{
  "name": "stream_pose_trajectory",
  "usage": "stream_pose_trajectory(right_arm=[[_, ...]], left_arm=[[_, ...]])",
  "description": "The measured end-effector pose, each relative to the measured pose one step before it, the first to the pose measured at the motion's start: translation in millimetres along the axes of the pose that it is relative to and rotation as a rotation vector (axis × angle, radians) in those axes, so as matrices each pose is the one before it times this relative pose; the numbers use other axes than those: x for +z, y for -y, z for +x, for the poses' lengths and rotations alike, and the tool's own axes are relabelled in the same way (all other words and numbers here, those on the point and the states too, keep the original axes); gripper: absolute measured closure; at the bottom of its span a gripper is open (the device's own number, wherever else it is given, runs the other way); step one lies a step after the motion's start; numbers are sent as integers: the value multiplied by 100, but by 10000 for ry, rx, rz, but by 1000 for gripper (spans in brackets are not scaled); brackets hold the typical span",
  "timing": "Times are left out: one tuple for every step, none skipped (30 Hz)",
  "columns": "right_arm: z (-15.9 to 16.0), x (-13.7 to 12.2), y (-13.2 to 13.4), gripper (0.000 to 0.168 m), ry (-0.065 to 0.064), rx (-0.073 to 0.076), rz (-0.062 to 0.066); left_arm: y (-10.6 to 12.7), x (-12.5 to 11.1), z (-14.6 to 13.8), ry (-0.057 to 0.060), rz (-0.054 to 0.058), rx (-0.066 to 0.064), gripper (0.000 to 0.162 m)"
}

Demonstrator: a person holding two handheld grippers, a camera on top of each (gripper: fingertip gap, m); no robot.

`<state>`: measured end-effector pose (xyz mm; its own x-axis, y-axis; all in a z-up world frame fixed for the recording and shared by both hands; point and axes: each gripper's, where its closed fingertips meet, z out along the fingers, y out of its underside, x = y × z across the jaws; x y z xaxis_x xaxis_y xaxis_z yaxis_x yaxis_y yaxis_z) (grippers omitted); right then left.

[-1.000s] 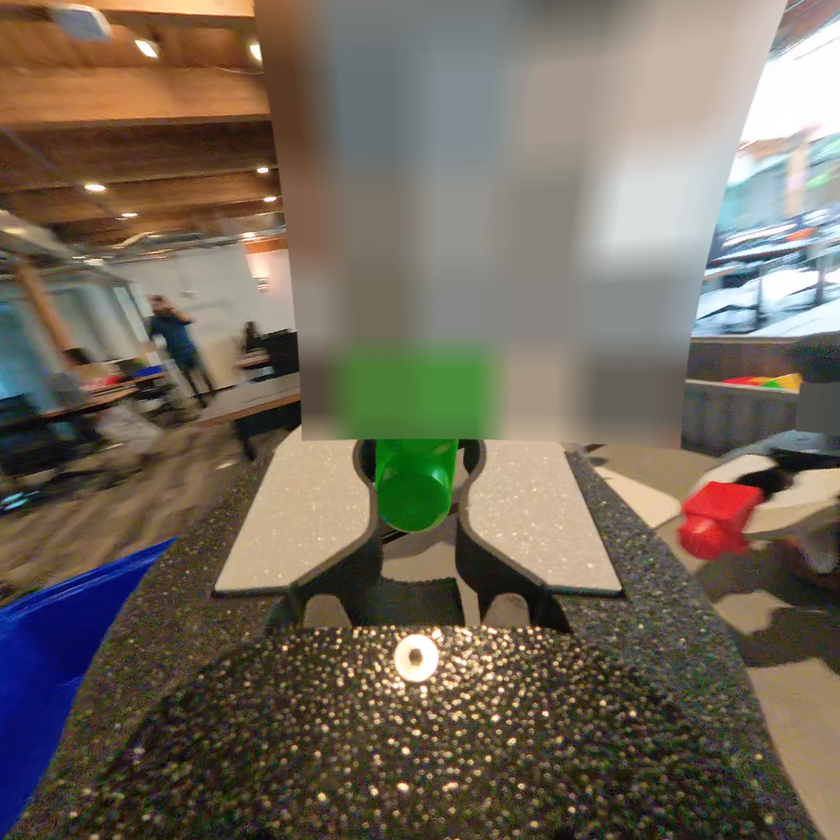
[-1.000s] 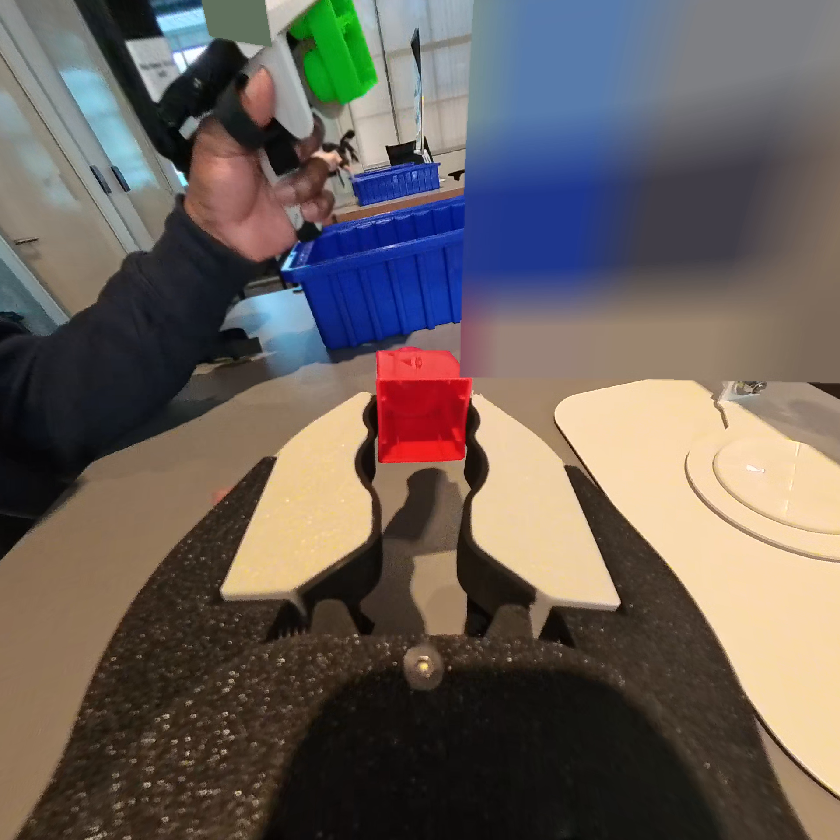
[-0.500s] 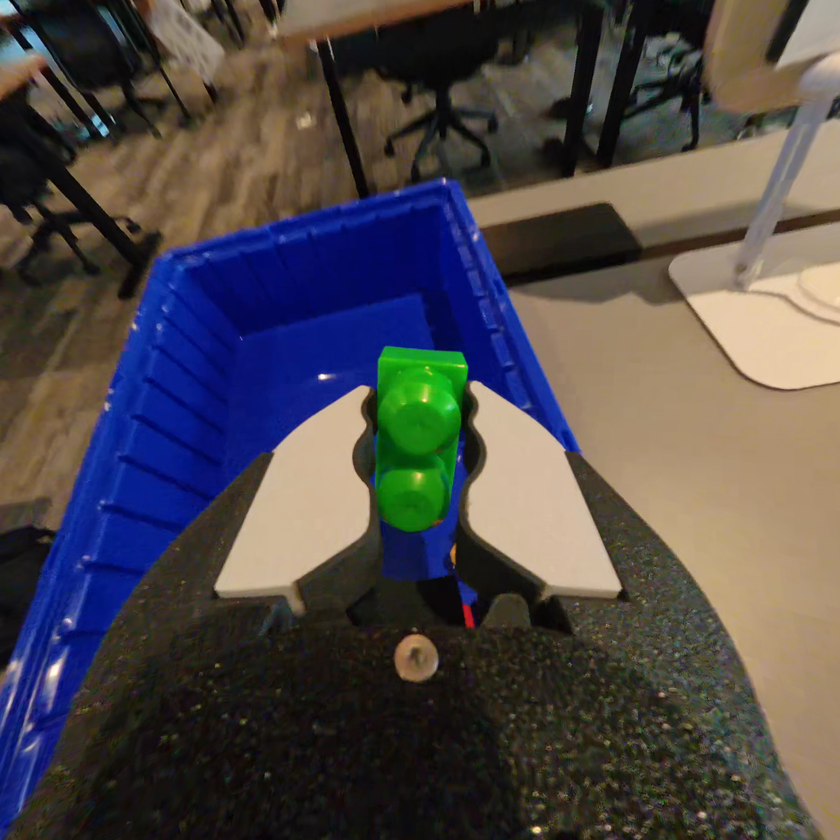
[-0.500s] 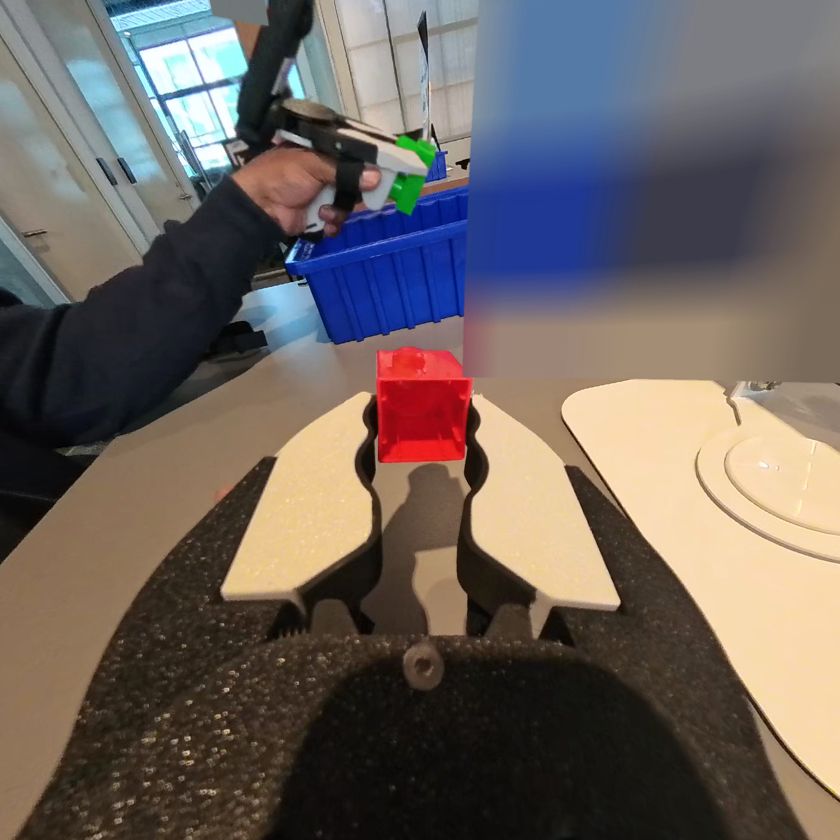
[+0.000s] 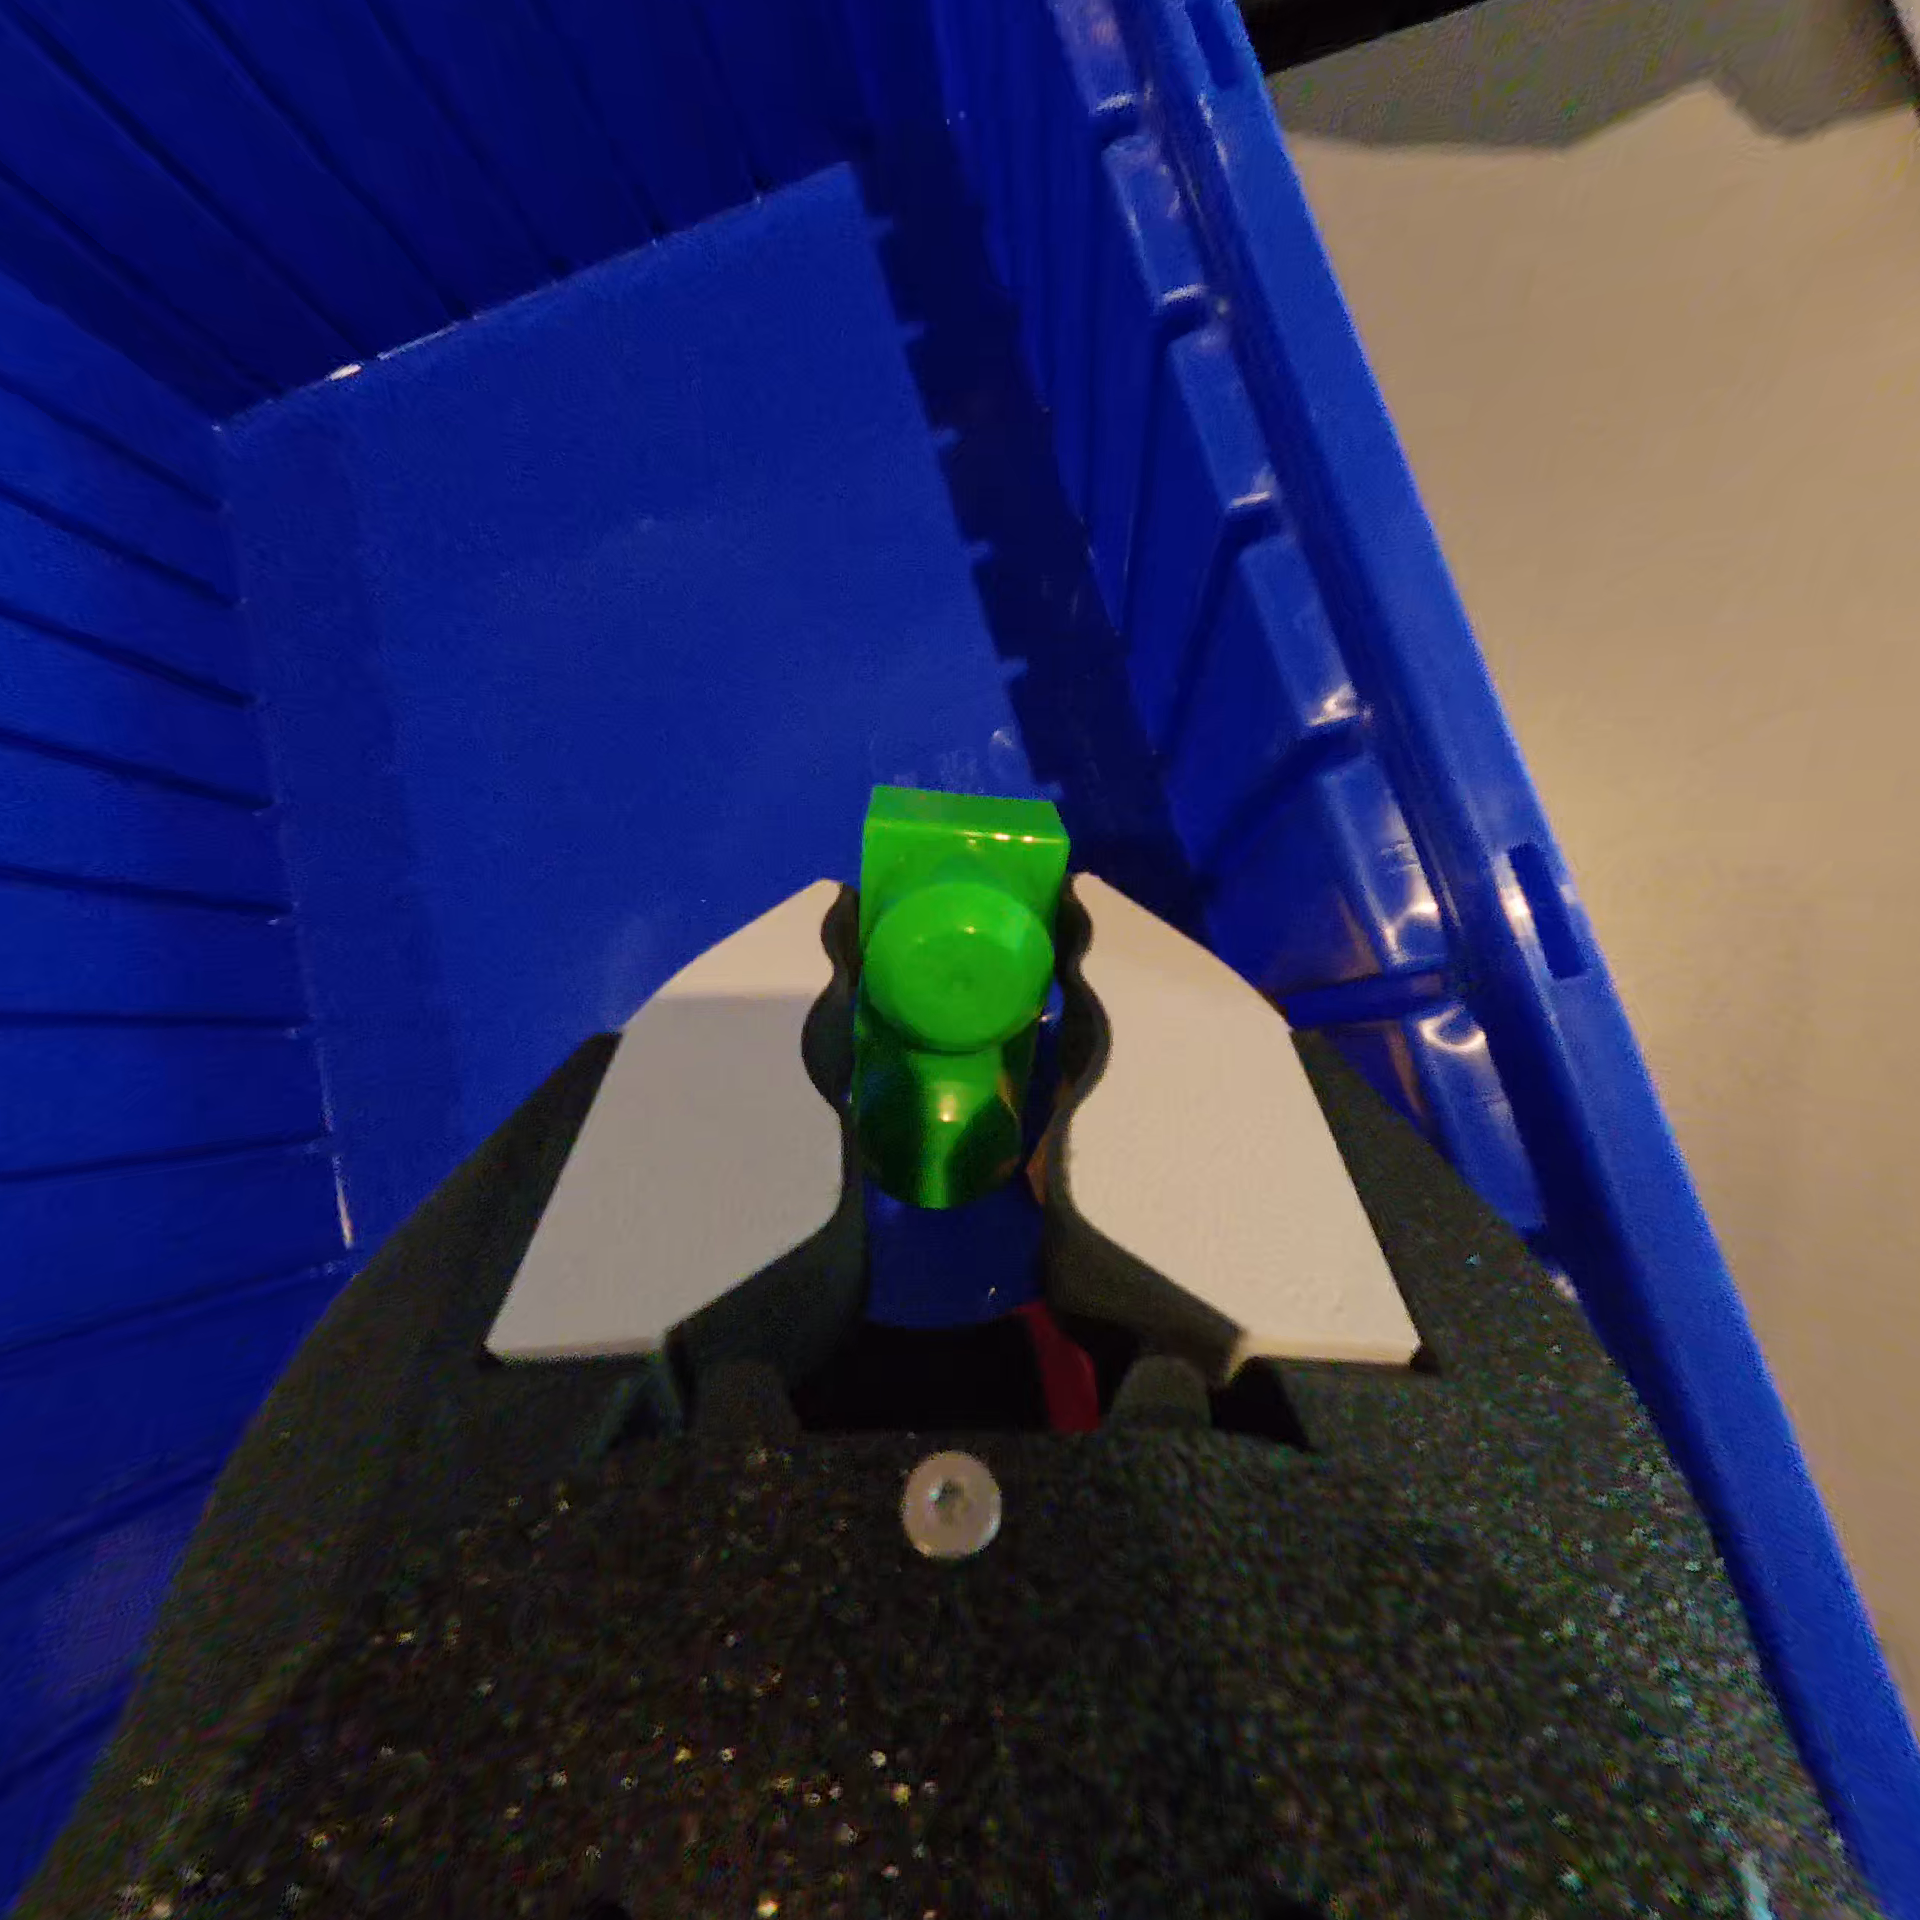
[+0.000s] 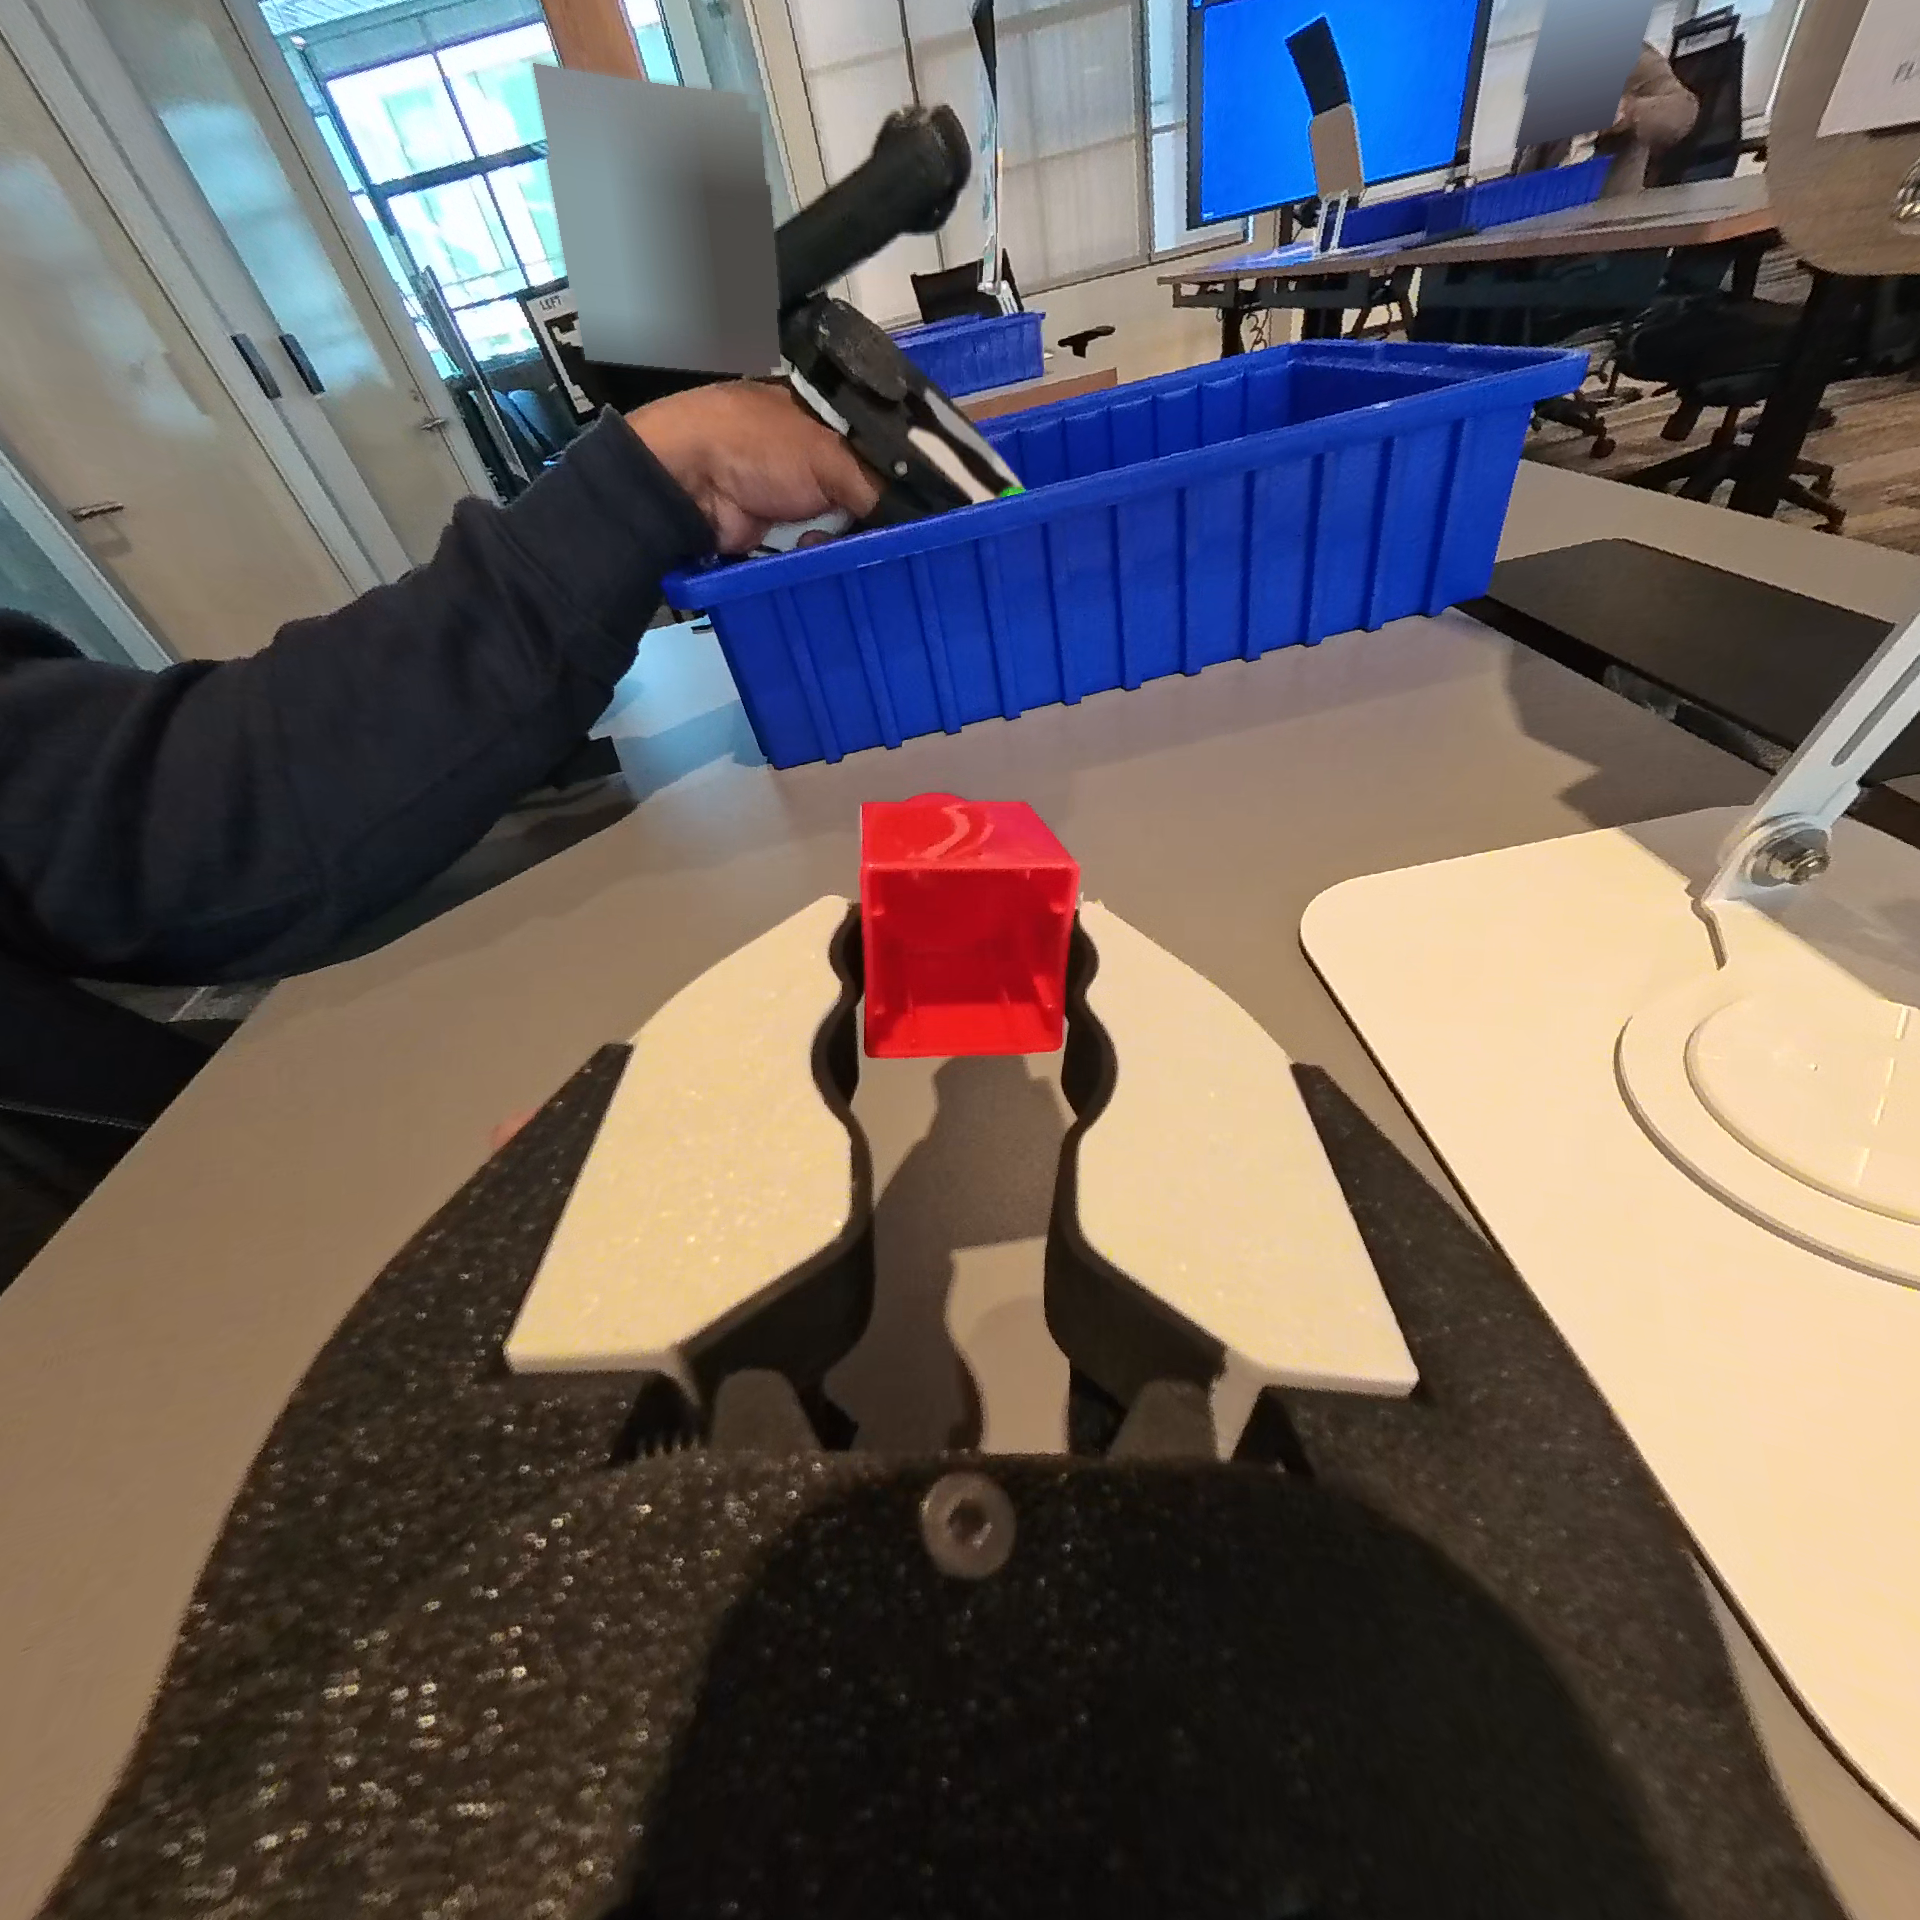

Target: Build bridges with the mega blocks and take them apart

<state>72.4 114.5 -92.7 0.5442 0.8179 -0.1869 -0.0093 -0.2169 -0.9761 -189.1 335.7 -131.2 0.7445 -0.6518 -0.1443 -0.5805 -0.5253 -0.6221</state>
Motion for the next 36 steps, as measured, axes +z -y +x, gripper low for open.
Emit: stream_pose_trajectory(right_arm=[[1,9,1,133,8,5,-3],[-10,7,-3,133,5,-2,-2],[-4,16,-9,133,2,-2,-9],[-1,13,-14,132,0,-3,-13],[-10,18,-14,132,-1,-7,-11],[-6,10,-1,132,-1,-7,-9],[-9,10,-12,132,1,-4,-9],[-5,16,-9,132,4,-3,-8],[-18,11,-11,132,6,-2,-9],[-3,8,3,132,5,-3,-7],[-11,1,-6,132,0,-4,-3],[6,11,-4,133,-1,-2,-4],[-4,6,-11,132,5,2,-10],[-12,14,-13,132,7,1,-12],[-8,7,-10,132,7,2,-9],[-5,2,-4,132,9,2,-5],[-3,3,-2,132,6,4,-3],[5,10,-9,132,6,8,-3],[0,-5,-2,132,7,7,-3],[-10,9,-7,132,7,4,-7],[-8,-3,-6,132,6,1,-5],[-5,9,1,132,2,-4,1],[-2,-13,-1,133,1,-2,1],[-7,1,-11,133,6,1,-1],[8,-3,2,132,3,3,0],[-3,1,1,133,2,2,1],[-3,-14,-2,133,0,0,0],[-5,-4,0,133,-1,-3,2],[4,-14,5,133,-7,-9,7],[2,-12,7,133,-16,-19,12],[-5,-12,4,133,-26,-32,6],[-10,15,-23,132,-35,-47,-16],[-1,48,-59,132,-53,-61,-46],[15,69,-58,132,-92,-88,-49],[34,115,16,132,-134,-120,4],[-8,200,135,132,-119,-82,73]], left_arm=[[-112,111,109,-88,-39,-49,126],[-146,112,64,-44,-70,-14,126],[-153,105,37,-5,-90,22,126],[-99,83,46,2,-65,38,126],[11,19,45,6,-2,49,127],[67,3,15,25,40,27,127],[34,-24,4,16,24,7,127],[1,9,2,8,5,4,127],[-28,4,-9,9,-4,-2,127],[-30,4,11,-2,-9,1,127],[-21,17,48,-19,-3,13,127],[-10,18,69,-18,0,31,127],[-16,28,29,16,-14,38,127],[-7,15,-50,57,-15,31,127],[25,-14,-83,72,9,20,127],[77,-43,-97,68,53,-7,127],[113,-56,-71,43,76,-26,126],[62,-40,-31,8,59,-21,126],[27,-10,-9,3,24,-9,125],[-10,9,-54,38,-2,-10,123],[24,-26,-152,93,5,-16,120],[134,-101,-210,124,80,-26,119],[269,-174,-244,130,181,-63,119],[318,-224,-248,109,226,-90,119],[285,-219,-231,82,216,-115,119],[282,-225,-230,74,210,-118,119],[342,-259,-261,99,254,-114,118],[452,-326,-289,122,320,-102,119],[610,-424,-354,161,412,-102,118],[729,-508,-397,208,492,-116,119],[767,-562,-448,237,527,-135,119],[752,-562,-422,224,528,-104,119],[733,-551,-374,212,542,-46,119],[660,-538,-345,221,508,-2,118],[624,-515,-304,200,460,49,119],[660,-512,-296,187,448,41,120]])
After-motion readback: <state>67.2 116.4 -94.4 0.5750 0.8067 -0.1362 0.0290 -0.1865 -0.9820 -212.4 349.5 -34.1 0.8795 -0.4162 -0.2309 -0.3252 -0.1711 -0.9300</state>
